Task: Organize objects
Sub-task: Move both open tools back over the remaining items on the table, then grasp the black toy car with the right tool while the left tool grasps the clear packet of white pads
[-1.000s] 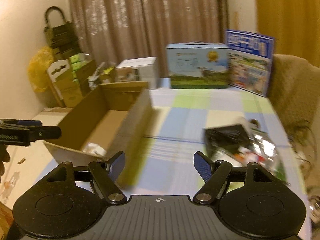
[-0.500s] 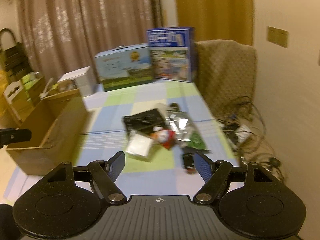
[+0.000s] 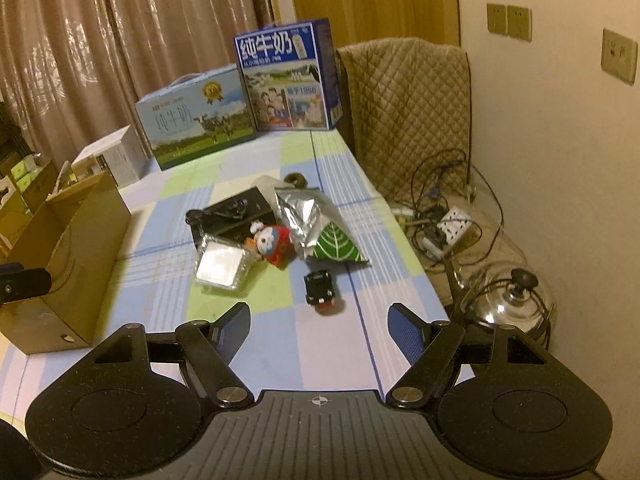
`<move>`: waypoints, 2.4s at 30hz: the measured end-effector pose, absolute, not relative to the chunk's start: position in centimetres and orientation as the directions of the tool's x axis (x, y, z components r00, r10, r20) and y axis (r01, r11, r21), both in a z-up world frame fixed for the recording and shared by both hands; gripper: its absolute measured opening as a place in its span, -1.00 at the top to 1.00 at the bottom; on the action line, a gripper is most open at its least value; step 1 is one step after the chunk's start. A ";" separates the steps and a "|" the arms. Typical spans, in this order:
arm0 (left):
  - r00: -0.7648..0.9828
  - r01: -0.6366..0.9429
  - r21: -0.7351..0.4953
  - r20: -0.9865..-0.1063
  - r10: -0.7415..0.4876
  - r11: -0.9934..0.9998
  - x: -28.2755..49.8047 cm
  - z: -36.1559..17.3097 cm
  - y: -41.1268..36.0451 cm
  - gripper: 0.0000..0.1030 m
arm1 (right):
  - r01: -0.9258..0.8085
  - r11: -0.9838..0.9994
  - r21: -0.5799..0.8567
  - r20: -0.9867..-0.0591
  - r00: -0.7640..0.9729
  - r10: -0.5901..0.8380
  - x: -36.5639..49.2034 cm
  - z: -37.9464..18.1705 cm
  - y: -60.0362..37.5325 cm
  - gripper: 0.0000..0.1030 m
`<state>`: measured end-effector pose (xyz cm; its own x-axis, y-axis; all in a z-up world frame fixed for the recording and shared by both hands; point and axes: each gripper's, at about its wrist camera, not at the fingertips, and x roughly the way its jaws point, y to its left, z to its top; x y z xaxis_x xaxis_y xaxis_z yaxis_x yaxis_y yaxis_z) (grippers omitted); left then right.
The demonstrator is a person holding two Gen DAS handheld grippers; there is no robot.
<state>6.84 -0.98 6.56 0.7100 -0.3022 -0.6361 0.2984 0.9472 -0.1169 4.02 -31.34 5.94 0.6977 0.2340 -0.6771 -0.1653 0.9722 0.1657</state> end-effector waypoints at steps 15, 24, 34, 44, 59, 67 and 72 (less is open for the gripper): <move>0.662 0.318 -0.106 -0.687 -0.300 0.942 10.5 3.1 -3.3 -0.98 | -0.165 0.972 0.166 -0.728 0.645 0.234 7.2 2.3 -31.8 -0.41; 0.632 0.327 -0.109 -0.713 -0.303 0.939 13.8 0.1 -4.8 -0.98 | -0.202 0.966 0.159 -0.726 0.639 0.253 9.8 0.3 -31.2 -0.37; 0.638 0.358 -0.053 -0.715 -0.286 0.932 17.5 -3.5 -7.0 -0.97 | -0.262 0.954 0.148 -0.733 0.619 0.283 12.9 -2.1 -30.1 -0.18; 0.627 0.359 -0.054 -0.726 -0.284 0.932 19.9 -6.3 -7.3 -0.97 | -0.293 0.946 0.136 -0.753 0.590 0.291 16.4 -5.1 -29.2 0.03; 0.631 0.386 -0.050 -0.714 -0.303 0.921 21.7 -7.9 -8.9 -0.95 | -0.311 0.947 0.077 -0.769 0.586 0.255 19.4 -7.4 -27.3 0.43; 0.633 0.386 -0.052 -0.712 -0.306 0.921 22.3 -8.4 -9.4 -0.81 | -0.298 0.952 0.064 -0.767 0.596 0.238 19.5 -7.1 -27.3 0.44; 0.648 0.395 -0.019 -0.703 -0.294 0.918 22.7 -8.6 -10.2 -0.74 | -0.281 0.957 0.074 -0.758 0.608 0.237 19.3 -6.5 -27.7 0.44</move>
